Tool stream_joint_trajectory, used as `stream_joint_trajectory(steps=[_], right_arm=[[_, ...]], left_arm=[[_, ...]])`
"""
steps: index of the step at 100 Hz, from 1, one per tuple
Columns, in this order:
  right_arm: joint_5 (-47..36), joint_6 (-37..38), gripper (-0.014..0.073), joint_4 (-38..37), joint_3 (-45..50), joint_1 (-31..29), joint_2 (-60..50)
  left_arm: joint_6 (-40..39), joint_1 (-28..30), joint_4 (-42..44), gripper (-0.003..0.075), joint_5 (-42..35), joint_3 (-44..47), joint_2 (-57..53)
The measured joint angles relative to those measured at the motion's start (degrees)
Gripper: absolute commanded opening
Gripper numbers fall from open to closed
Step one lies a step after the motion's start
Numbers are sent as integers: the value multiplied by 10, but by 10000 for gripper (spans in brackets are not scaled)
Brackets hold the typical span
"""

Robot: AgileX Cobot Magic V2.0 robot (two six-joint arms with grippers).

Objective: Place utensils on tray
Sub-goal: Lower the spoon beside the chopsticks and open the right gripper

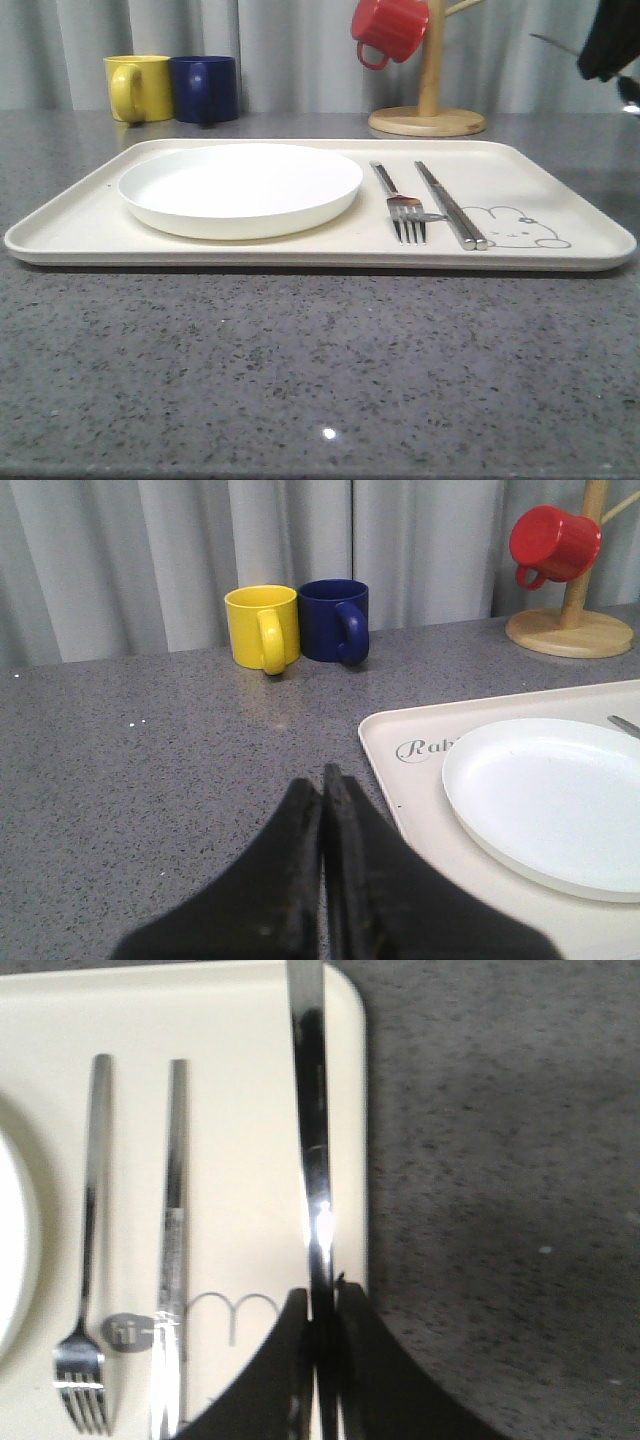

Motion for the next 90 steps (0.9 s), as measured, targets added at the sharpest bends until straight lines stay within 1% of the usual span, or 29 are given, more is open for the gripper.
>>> stream_joint_trajectory(steps=[13, 28, 46, 69, 81, 90], right_arm=[[-16, 33, -26, -7, 0, 38, 22], [-19, 63, -26, -19, 0, 55, 53], [-28, 69, -26, -20, 0, 70, 76], [-35, 70, -26, -21, 0, 71, 110], [-36, 72, -5, -22, 0, 71, 119], [-36, 73, 43, -22, 0, 71, 125]], left_arm=[[0, 0, 0, -18, 0, 0, 0], [0, 0, 0, -18, 0, 0, 0], [0, 0, 0, -18, 0, 0, 0], [0, 0, 0, -18, 0, 0, 0], [0, 0, 0, -18, 0, 0, 0], [0, 0, 0, -18, 0, 0, 0]])
